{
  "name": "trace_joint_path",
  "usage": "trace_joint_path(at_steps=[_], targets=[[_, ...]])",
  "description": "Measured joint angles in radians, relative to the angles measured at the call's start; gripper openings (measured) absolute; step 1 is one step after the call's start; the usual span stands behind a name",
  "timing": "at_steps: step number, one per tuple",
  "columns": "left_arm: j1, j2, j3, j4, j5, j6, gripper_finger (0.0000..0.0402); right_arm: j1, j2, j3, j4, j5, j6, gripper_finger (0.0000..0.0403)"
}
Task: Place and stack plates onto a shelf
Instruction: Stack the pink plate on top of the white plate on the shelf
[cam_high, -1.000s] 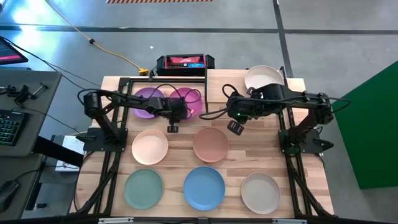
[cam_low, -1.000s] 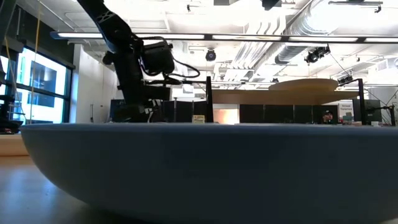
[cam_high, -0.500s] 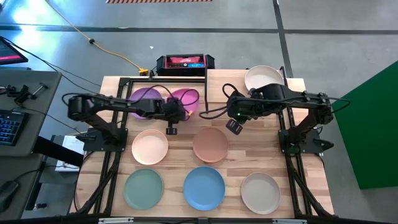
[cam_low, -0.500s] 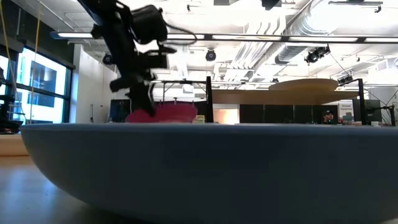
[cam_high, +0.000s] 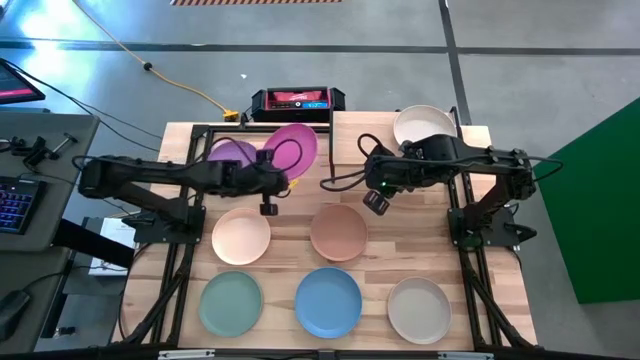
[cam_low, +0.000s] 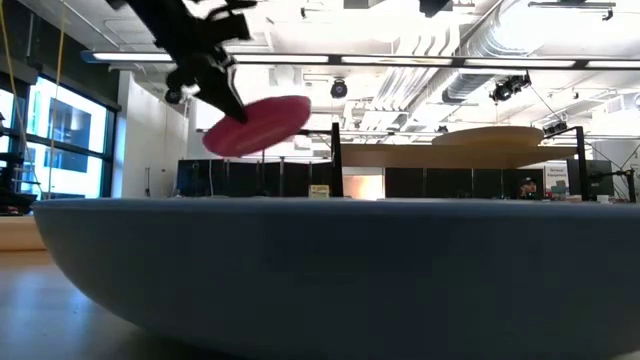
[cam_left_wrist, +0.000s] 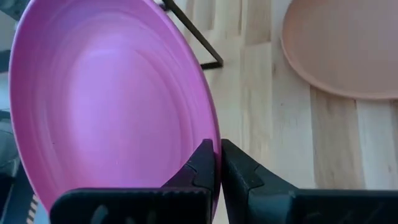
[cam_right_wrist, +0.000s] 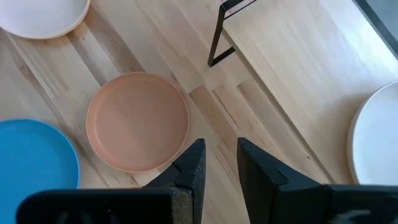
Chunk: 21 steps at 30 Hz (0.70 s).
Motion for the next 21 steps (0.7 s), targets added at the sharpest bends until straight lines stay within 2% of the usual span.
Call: trace_joint_path(at_steps=[4, 9, 13, 17, 21], targets=[[-0.047, -0.055, 0.0, -0.008, -0.033, -0.015, 0.0001, 0.0, 0.0, 0.0, 0.002, 0.002, 0.004, 0.0084], [-0.116, -0.108, 0.0, -0.04, -0.07, 0.0, 0.0001, 0.0, 0.0, 0.0, 0.027, 0.011, 0.036, 0.0118], [-0.191, -0.13, 0.0, -0.054, -0.07, 0.099, 0.0, -0.014, 0.0, 0.0, 0.093, 0.035, 0.133, 0.0134], [-0.266, -0.127, 0.001, -0.052, -0.099, 0.236, 0.0, -0.051, 0.0, 0.0, 0.147, 0.051, 0.252, 0.0133], [-0.313, -0.123, 0.001, -0.045, -0.13, 0.366, 0.0, -0.107, 0.0, 0.0, 0.178, -0.007, 0.354, 0.0129]])
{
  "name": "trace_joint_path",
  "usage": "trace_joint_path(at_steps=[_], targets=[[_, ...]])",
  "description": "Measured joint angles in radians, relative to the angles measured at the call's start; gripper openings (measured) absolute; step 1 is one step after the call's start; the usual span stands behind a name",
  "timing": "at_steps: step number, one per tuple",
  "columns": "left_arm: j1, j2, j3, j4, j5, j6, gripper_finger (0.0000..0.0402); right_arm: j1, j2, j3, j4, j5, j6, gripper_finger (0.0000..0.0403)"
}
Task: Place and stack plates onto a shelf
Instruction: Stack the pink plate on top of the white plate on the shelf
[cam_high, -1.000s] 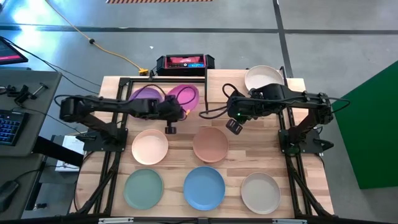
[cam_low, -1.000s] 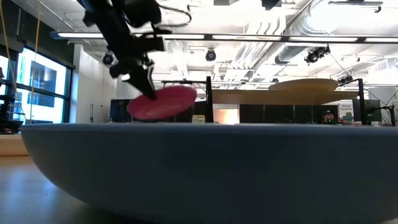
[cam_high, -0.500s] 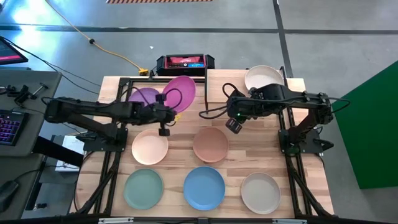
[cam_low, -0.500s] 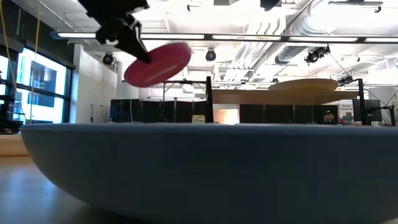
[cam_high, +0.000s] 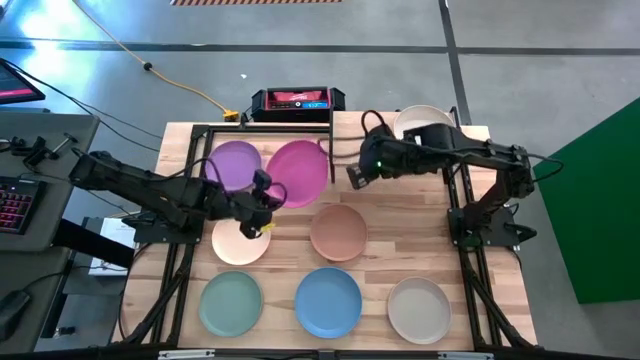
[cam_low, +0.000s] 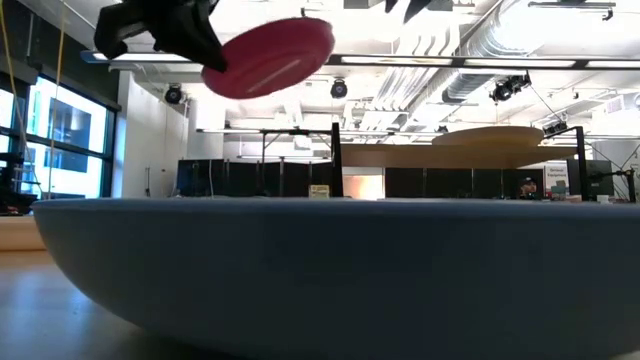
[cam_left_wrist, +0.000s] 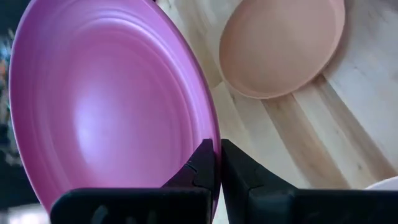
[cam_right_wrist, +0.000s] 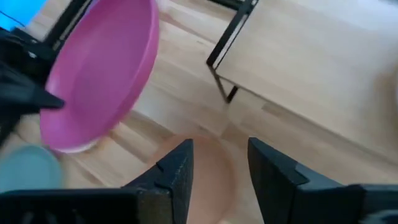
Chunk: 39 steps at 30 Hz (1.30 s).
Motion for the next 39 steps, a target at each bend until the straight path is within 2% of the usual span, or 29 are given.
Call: trace_joint_path(at_steps=[5, 8, 15, 29, 39], targets=[[-0.018, 0.003, 0.001, 0.001, -0.031, 0.136, 0.0, -0.05, 0.0, 0.0, 0.097, -0.089, -0.018, 0.0129], [-0.018, 0.011, 0.001, 0.005, -0.023, 0.219, 0.0, -0.066, 0.0, 0.0, 0.164, -0.095, -0.046, 0.0129], [-0.017, 0.061, 0.027, 0.009, -0.008, 0.281, 0.0, -0.104, 0.0, 0.0, 0.227, -0.095, -0.113, 0.0129], [-0.017, 0.264, 0.208, -0.03, -0.021, 0.371, 0.0, -0.11, 0.079, 0.0, 0.107, -0.095, -0.143, 0.0129], [-0.017, 0.313, 0.212, -0.049, -0.01, 0.383, 0.0, -0.091, 0.115, 0.001, 0.024, -0.12, -0.153, 0.0129]])
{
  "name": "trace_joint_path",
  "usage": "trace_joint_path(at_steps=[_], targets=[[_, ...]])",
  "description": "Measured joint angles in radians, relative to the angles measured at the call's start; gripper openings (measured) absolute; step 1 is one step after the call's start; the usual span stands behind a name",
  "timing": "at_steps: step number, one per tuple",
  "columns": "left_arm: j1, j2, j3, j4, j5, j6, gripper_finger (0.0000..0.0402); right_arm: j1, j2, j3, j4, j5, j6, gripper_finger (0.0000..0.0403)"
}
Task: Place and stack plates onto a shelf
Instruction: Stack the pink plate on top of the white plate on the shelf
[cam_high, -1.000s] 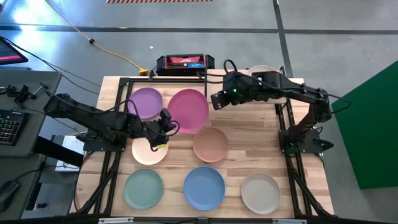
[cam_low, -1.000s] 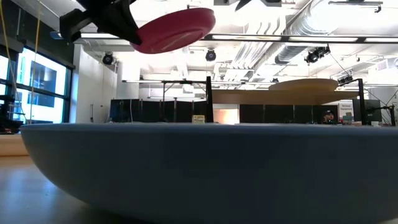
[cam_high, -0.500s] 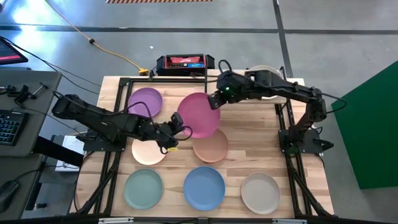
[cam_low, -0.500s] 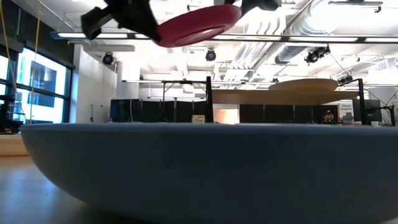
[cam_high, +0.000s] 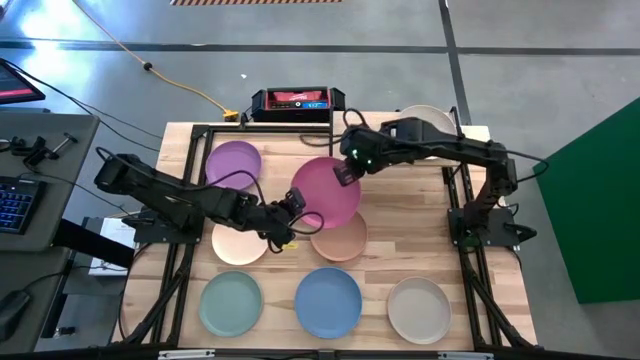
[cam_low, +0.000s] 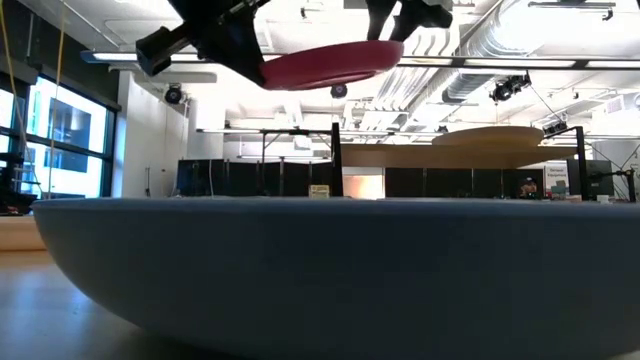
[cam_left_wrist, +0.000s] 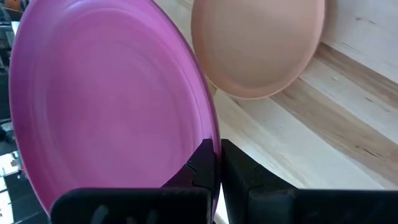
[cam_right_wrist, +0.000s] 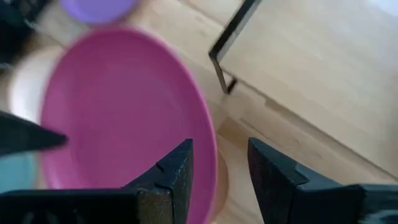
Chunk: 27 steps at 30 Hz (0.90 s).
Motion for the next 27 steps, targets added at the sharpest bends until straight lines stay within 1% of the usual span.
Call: trace_joint_path(at_steps=[3, 9, 12, 16, 22, 27], targets=[[0.0, -0.001, 0.0, 0.002, 0.013, -0.003, 0.0, 0.014, 0.023, 0.0, -0.036, 0.0, -0.01, 0.0129], [0.004, -0.001, 0.0, -0.004, 0.023, -0.004, 0.0, 0.03, 0.062, 0.0, -0.05, 0.001, -0.015, 0.0128], [0.004, -0.001, 0.0, -0.004, 0.023, -0.004, 0.0, 0.031, 0.077, 0.0, -0.061, -0.001, -0.014, 0.0122], [0.004, -0.001, 0.0, -0.004, 0.023, -0.004, 0.0, 0.03, 0.086, 0.0, -0.058, -0.006, -0.014, 0.0091], [0.004, -0.001, 0.0, -0.007, 0.024, -0.005, 0.0, 0.03, 0.088, 0.0, -0.059, -0.007, 0.004, 0.0012], [0.004, -0.001, 0.0, -0.005, 0.023, -0.032, 0.0007, 0.03, 0.088, 0.0, -0.058, -0.015, 0.013, 0.0005]])
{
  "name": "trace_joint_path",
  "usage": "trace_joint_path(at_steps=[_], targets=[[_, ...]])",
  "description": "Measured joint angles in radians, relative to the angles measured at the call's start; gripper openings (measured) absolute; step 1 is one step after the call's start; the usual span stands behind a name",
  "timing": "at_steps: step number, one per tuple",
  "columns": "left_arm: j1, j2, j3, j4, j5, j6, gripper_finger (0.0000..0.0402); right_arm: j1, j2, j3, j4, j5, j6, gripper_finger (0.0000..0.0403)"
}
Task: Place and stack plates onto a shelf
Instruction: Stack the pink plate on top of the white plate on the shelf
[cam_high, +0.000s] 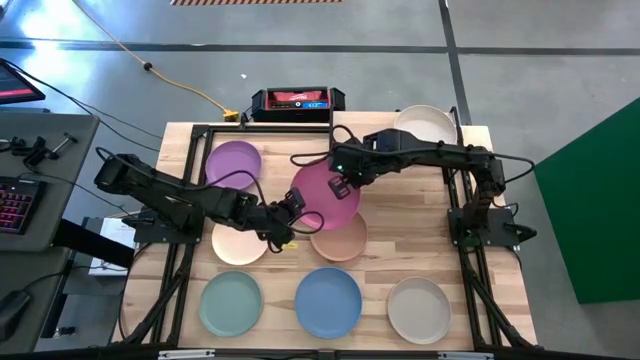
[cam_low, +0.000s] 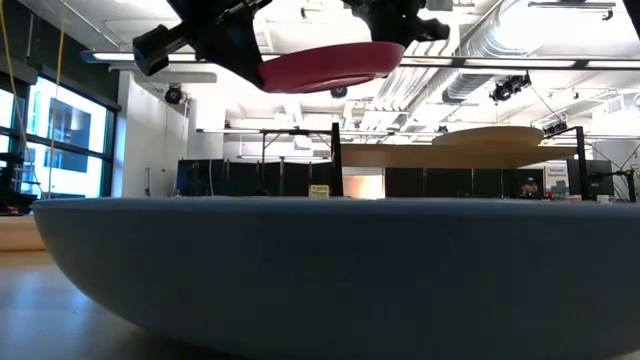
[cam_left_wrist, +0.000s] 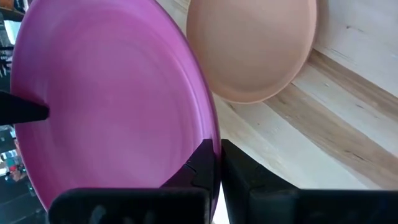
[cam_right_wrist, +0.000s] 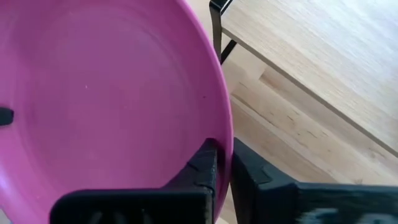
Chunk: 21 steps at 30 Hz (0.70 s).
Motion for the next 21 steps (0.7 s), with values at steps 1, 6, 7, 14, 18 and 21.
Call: trace_joint_path(at_steps=[1, 6, 7, 14, 18, 21], targets=[[0.0, 0.0, 0.0, 0.001, -0.001, -0.01, 0.0009, 0.0, 0.0, 0.0, 0.0, -0.003, 0.0, 0.0003], [0.0, 0.0, 0.0, 0.003, -0.003, -0.025, 0.0016, 0.0, 0.0, 0.0, -0.001, -0.01, 0.018, 0.0001], [0.0, 0.0, 0.0, 0.004, -0.003, -0.033, 0.0016, 0.0, 0.0, 0.0, -0.001, -0.01, 0.021, 0.0001], [0.0, 0.0, 0.0, 0.006, 0.004, -0.2, 0.0027, 0.001, 0.0, 0.0, -0.002, -0.01, 0.041, 0.0001], [0.0, 0.0, 0.0, 0.004, 0.006, -0.25, 0.0047, 0.001, 0.0, 0.0, -0.008, -0.01, 0.055, 0.0], [0.0, 0.0, 0.0, 0.0, 0.008, -0.269, 0.0067, -0.002, 0.0, 0.0, -0.01, -0.009, 0.056, 0.0]])
